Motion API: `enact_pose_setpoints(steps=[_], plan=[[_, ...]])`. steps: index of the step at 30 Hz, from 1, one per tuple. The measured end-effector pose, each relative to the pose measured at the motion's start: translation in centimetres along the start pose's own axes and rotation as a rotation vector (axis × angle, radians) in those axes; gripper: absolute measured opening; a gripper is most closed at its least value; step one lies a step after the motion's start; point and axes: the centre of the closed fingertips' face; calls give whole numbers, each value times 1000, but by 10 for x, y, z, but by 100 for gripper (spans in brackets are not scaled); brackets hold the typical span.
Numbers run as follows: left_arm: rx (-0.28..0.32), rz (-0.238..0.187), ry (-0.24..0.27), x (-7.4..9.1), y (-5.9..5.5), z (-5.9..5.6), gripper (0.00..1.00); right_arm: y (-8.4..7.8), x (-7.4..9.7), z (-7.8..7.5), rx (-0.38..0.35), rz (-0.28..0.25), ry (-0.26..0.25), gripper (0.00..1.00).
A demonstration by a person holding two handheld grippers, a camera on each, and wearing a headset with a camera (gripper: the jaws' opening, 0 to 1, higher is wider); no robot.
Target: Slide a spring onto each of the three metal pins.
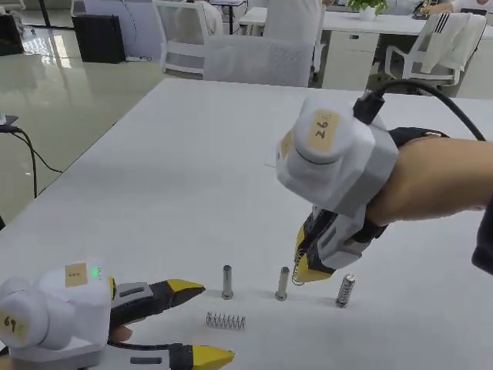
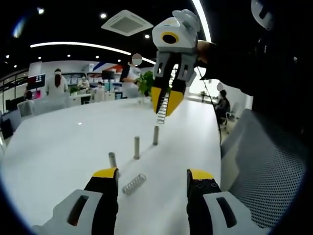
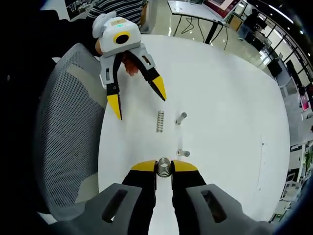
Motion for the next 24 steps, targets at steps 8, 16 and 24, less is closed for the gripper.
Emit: enact_pose_setpoints(steps=[8,16,24], plan=[[11,0,26,3,-5,1,57,-2,-2,-8,-5,5,-12,8],[13,-4,38,4,-6,1,61,-2,-12,-25,-8,7,-35,8],[14,-9,39,4,-5,1,61,-1,-27,-36,-19,8,-37,8]])
Point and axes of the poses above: the centre of the closed fingertips' face, and the gripper's own axes: x roughly backward along the fingers, z roughly to its left, y roughly out of its top, and after that the axes turned 3 degrees about -y, right-handed
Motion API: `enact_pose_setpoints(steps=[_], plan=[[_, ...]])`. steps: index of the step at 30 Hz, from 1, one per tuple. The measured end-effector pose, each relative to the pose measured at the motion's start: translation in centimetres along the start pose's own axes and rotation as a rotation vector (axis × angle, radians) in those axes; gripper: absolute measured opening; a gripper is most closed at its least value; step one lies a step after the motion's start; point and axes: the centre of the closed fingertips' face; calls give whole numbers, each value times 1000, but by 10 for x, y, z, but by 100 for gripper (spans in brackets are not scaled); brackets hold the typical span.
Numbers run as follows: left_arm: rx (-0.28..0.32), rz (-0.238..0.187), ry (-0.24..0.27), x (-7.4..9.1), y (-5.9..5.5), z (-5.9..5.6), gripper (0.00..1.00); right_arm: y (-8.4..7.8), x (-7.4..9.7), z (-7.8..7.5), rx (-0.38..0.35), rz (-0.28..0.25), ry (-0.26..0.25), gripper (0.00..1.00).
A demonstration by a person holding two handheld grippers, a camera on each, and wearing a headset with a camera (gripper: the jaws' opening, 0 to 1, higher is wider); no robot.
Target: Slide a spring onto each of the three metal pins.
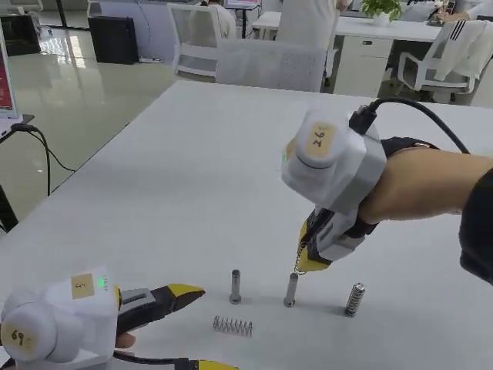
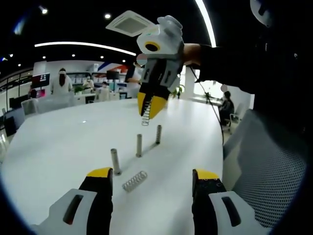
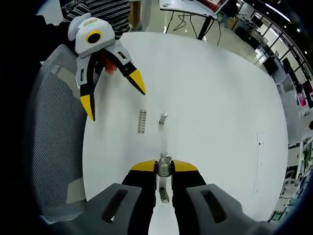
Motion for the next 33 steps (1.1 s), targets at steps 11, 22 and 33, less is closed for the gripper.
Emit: enact_pose_setpoints(steps=[11,22,33], plan=[[6,0,2,0,-1,1,63,-2,-15,-5,-21,9,9,8],[6,1,3,0,-1,2,63,-5,-22,-7,-31,17,13,8],[6,7,2,0,-3,1,63,-10,-34,-5,-50,22,31,8]])
Point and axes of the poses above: the centre of the closed fingertips' face, and the gripper's own axes: x roughly backward along the fingers, z roughly to its left, y roughly out of its top, and after that the axes turned 3 degrees about -y, right-handed
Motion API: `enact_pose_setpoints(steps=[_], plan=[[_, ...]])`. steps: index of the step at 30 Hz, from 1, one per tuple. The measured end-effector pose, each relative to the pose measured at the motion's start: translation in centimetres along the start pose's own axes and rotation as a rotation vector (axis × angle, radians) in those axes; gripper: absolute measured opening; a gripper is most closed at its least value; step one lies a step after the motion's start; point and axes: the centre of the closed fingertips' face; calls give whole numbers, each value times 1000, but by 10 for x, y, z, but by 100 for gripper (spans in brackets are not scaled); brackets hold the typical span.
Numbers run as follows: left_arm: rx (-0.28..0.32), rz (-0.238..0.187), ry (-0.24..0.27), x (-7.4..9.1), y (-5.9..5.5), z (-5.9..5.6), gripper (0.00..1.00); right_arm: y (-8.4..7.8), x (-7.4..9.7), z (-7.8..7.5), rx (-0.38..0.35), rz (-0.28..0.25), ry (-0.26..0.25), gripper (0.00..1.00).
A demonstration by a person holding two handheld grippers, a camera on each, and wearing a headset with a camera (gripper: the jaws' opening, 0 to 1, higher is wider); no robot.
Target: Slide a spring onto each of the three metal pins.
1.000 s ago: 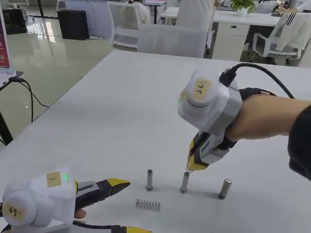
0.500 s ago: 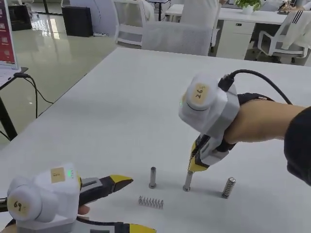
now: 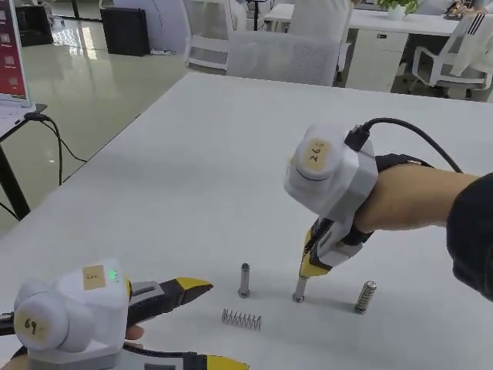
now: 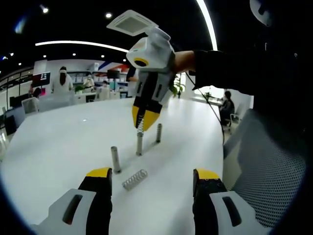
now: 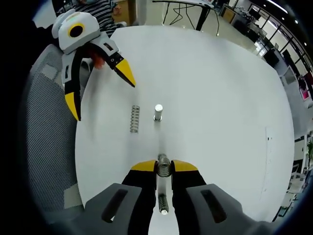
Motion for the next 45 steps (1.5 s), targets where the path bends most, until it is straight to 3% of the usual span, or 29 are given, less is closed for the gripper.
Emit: enact_pose_setpoints(steps=[31,45], plan=[[0,22,-1,-1,-5,-1,61,-17,-45,8,-36,39,29,8],[-4,23,-5,-1,-4,-2,61,-12,-38,7,-48,14,17,10]])
Point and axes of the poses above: the centre of the closed fingertips' face, and the gripper's own axes: x roughly backward along the fingers, z roughly to its left, y roughly out of its top, and after that the axes turned 3 degrees about -y, right-handed
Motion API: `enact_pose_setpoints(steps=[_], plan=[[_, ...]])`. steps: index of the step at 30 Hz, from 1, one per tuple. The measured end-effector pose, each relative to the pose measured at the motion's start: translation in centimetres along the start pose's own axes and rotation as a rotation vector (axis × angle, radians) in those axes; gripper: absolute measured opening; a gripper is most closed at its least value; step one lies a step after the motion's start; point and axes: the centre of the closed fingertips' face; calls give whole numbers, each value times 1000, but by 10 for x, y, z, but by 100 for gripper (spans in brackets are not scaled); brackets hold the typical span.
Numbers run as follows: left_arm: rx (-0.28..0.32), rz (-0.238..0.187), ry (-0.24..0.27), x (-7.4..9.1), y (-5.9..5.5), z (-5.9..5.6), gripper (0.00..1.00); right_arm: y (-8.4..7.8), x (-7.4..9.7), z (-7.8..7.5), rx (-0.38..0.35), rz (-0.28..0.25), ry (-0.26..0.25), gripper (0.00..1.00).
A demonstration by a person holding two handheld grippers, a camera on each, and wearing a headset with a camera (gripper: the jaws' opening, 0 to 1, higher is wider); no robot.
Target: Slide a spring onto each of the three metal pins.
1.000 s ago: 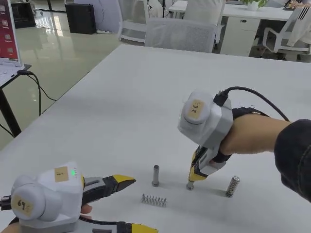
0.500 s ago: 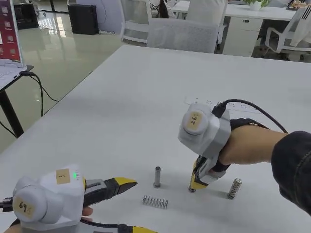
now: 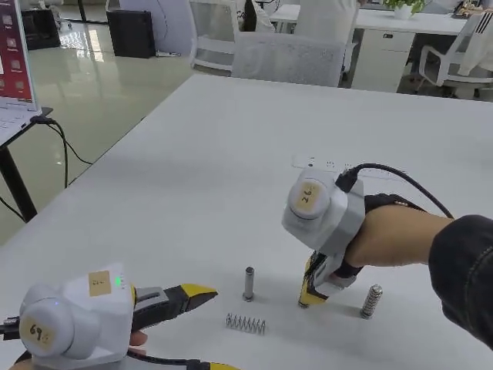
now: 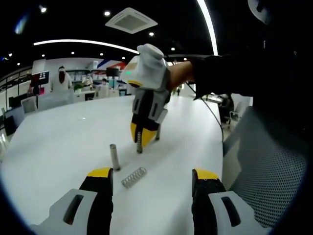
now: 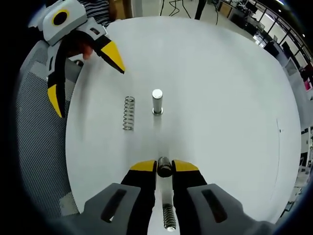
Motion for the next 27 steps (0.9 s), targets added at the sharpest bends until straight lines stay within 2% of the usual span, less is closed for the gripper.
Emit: enact_pose_setpoints(steps=[11,18,22,27], plan=[[-3,1,0,0,0,1,60,17,11,5,40,-32,-31,12],[-5,3,1,1,-1,1,60,36,11,22,61,-71,3,12],[-5,5,3,1,-2,2,60,39,8,24,80,-71,-2,12],[-7,3,4,1,-1,2,60,36,9,21,66,-66,0,12]])
Point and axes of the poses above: the centre of the closed fingertips' face, and the gripper's own axes: x roughly backward along the fingers, z roughly to its left, y roughly out of its top, and after that the axes turned 3 degrees about -y, right-handed
